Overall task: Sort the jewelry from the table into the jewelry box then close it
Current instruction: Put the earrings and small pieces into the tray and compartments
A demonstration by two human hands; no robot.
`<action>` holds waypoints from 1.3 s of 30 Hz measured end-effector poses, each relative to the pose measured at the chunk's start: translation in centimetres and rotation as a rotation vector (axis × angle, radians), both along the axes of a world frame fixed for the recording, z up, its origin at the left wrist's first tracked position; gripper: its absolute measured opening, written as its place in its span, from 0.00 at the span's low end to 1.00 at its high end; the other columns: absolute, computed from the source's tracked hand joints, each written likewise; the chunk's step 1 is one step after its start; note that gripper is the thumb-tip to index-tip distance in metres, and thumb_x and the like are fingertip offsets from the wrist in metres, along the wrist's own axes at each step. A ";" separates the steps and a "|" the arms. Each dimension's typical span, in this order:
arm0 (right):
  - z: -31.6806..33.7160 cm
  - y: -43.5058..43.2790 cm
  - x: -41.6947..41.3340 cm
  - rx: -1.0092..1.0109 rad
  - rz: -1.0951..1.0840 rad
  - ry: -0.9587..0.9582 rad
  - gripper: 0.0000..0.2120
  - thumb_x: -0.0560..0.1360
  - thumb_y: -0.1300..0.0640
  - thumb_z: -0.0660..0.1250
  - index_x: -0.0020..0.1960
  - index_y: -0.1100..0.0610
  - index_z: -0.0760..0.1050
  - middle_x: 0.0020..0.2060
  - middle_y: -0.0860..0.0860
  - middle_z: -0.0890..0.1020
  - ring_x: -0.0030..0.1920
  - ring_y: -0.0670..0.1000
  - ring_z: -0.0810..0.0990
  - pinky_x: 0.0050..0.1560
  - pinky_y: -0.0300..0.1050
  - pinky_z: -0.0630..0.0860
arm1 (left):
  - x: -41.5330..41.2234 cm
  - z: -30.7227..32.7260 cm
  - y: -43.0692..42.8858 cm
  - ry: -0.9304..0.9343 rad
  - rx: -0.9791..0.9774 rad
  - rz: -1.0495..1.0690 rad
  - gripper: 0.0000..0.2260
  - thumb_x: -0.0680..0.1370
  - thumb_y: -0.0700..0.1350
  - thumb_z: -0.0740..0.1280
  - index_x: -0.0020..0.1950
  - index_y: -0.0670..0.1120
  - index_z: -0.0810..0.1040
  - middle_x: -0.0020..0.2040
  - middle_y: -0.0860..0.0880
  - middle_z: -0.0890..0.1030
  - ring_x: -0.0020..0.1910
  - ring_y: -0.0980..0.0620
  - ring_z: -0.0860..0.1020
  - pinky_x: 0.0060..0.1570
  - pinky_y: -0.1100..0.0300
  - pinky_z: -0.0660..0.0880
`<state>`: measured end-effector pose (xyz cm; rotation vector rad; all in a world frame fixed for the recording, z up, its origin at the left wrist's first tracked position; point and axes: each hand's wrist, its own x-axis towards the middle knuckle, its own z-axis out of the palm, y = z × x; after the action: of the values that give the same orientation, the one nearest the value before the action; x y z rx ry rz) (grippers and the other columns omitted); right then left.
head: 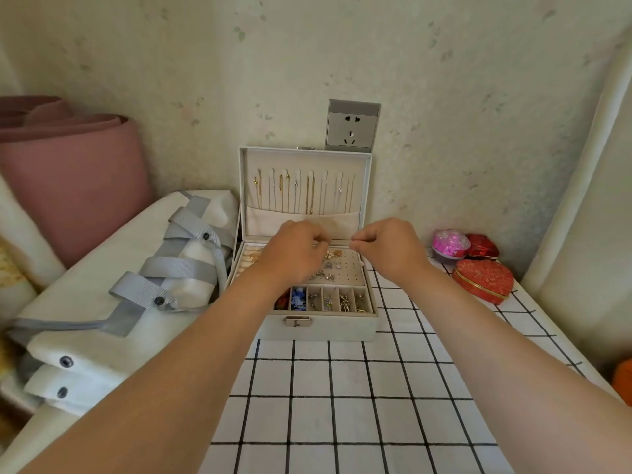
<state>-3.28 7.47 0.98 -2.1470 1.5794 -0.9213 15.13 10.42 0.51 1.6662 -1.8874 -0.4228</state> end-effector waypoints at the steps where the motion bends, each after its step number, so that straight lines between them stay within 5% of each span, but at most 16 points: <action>1: -0.4 -0.2 0.0 -0.013 -0.032 0.045 0.06 0.75 0.54 0.74 0.50 0.52 0.86 0.48 0.47 0.87 0.49 0.46 0.84 0.55 0.45 0.80 | 0.0 -0.3 -0.2 -0.058 -0.003 -0.026 0.12 0.80 0.46 0.63 0.62 0.53 0.79 0.60 0.49 0.78 0.62 0.51 0.71 0.60 0.56 0.69; 7: -1.3 -1.0 0.6 -0.047 -0.069 0.265 0.05 0.75 0.53 0.71 0.45 0.49 0.86 0.40 0.46 0.85 0.41 0.49 0.82 0.43 0.46 0.79 | -0.7 -0.2 -1.4 -0.245 0.039 -0.198 0.22 0.76 0.39 0.62 0.70 0.51 0.75 0.71 0.52 0.73 0.71 0.50 0.63 0.71 0.50 0.62; 24: -2.0 -1.5 1.4 -0.129 0.001 0.375 0.06 0.76 0.50 0.69 0.43 0.49 0.84 0.36 0.45 0.81 0.38 0.47 0.77 0.34 0.41 0.67 | -0.7 -1.2 -2.2 -0.254 0.017 -0.183 0.18 0.75 0.44 0.62 0.62 0.57 0.80 0.59 0.49 0.79 0.64 0.48 0.68 0.63 0.50 0.68; 30: -1.8 -1.4 0.9 -0.160 0.042 0.389 0.06 0.76 0.53 0.70 0.43 0.52 0.84 0.39 0.47 0.83 0.41 0.50 0.80 0.41 0.47 0.77 | -0.7 -1.5 -2.5 -0.253 0.014 -0.150 0.18 0.76 0.45 0.64 0.64 0.56 0.80 0.61 0.47 0.78 0.65 0.48 0.68 0.64 0.52 0.68; 39: -0.9 -1.6 0.2 0.020 0.129 0.313 0.07 0.75 0.55 0.68 0.46 0.49 0.85 0.43 0.44 0.84 0.44 0.47 0.81 0.46 0.46 0.79 | -0.7 -1.1 -2.0 -0.252 -0.002 -0.169 0.21 0.75 0.44 0.63 0.68 0.55 0.76 0.61 0.47 0.78 0.65 0.48 0.68 0.63 0.50 0.69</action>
<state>-3.06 5.84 0.04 -2.4388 1.5517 -0.5473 14.44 8.42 -0.64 1.6275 -2.2218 -0.2867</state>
